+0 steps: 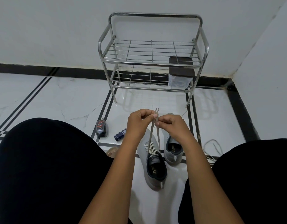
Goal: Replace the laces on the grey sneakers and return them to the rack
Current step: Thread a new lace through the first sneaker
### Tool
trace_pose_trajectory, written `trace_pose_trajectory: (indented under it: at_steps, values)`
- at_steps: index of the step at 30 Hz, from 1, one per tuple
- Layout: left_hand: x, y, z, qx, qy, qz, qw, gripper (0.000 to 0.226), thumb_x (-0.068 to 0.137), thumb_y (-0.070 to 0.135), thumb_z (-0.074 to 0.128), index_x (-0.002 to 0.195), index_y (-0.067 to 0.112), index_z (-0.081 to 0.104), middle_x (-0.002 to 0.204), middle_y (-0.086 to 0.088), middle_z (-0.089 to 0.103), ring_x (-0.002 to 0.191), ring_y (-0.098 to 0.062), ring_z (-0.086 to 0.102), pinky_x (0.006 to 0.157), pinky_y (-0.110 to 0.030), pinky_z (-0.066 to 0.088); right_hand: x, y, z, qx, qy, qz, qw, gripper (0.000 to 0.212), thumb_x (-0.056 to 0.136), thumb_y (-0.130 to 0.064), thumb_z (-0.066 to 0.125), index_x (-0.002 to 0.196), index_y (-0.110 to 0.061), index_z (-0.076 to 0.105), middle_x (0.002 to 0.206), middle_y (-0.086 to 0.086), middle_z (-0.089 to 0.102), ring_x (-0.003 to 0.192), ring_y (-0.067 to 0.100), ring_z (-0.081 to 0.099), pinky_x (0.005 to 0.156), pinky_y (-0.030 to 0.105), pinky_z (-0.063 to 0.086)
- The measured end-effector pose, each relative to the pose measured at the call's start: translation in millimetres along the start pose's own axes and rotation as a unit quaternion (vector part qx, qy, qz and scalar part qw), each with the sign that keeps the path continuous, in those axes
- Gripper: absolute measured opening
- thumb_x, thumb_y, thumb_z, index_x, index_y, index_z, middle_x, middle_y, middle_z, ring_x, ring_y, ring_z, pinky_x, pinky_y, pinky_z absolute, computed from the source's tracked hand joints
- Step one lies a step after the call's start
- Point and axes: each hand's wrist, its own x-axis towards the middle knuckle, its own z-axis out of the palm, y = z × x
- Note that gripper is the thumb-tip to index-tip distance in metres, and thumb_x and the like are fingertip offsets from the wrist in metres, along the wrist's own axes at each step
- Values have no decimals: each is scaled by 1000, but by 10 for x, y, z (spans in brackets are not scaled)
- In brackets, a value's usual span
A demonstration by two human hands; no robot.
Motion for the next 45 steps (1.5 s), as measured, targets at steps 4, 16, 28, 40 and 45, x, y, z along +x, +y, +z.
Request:
trace_pose_trajectory:
  at_steps: [4,16,28,40,45]
  values:
    - [-7,15,9,-35,6,-14,999,3,81,12,73,84,11,75,84,0,73,83,-8,67,81,-19,52,13,20,17,-2,1,-2,1000,9,87,-17,70,91,-11,75,77,-10,68,92,19,68,92,40,52]
    - [53,-83,-25,-28,77,4,997,9,82,17,73,80,25,71,83,10,72,83,-6,66,77,-22,48,21,137,94,38,64,60,995,15,96,-21,54,97,-18,69,75,-5,68,71,8,67,70,21,44]
    - [81,-333,-40,-75,47,-89,992,26,96,36,53,104,19,70,99,8,71,94,-6,65,78,-23,45,58,243,198,94,7,115,989,23,93,-19,55,90,-16,77,65,-17,62,68,7,50,72,24,52]
    - [-114,-892,265,-4,-187,-216,958,24,99,28,49,94,13,68,77,2,59,74,-9,57,70,-20,42,139,532,269,239,140,221,935,13,84,-19,51,79,-9,58,47,-8,41,38,10,32,51,27,28]
    - [-62,-940,244,-32,-149,-248,957,26,97,32,53,83,14,65,65,5,54,68,-12,56,64,-21,39,170,601,247,216,122,194,949,22,96,-26,55,84,-17,71,65,-4,46,46,8,35,50,19,36]
